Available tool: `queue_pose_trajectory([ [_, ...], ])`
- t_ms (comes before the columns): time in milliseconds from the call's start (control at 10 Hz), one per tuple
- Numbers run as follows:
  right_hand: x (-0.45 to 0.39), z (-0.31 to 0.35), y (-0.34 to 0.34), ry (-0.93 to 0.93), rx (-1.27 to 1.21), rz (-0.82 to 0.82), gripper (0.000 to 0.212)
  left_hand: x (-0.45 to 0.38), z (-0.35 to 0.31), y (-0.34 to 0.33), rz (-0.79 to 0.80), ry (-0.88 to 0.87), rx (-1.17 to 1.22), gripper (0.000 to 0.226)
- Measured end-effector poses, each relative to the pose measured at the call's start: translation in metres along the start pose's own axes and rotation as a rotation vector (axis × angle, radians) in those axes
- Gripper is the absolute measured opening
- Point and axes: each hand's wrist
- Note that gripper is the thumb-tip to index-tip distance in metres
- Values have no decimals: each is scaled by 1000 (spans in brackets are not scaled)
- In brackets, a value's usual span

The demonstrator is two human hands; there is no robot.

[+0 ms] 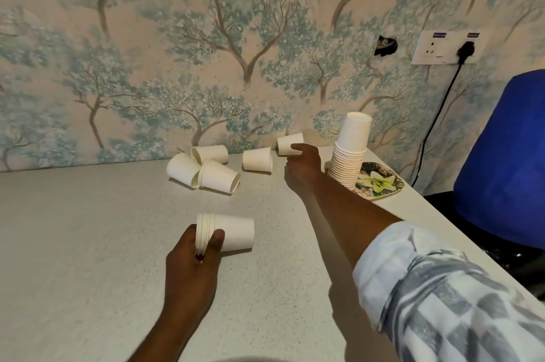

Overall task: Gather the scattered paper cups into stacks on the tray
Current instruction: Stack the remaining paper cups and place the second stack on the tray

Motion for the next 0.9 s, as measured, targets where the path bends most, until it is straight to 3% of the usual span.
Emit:
queue_pose_trajectory([
  [100, -2, -1, -3, -4, 23, -10, 40, 2, -3, -2, -11, -7, -21, 24],
  [200, -6, 3, -7, 0, 53, 106, 38, 3, -5, -3, -19, -16, -30, 31],
  [400, 9, 2, -12, 74, 26, -71, 38, 1, -1, -1, 2, -27, -39, 27],
  [600, 54, 7, 26, 199, 41, -114, 25, 4, -7, 1, 22, -13, -2, 41],
  [700, 99, 13, 45, 213, -36, -137, 20, 14, -11, 5, 27, 12, 58, 34],
  [900, 211, 14, 86, 54, -5, 30, 50, 56, -25, 14, 66, 129, 138, 36],
])
Point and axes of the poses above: each hand's wrist, its own x-axis away from the middle knuckle, its own y-axis out of the back of the hand, z = x × y, and after that the axes turned 9 degrees about -x, right-handed
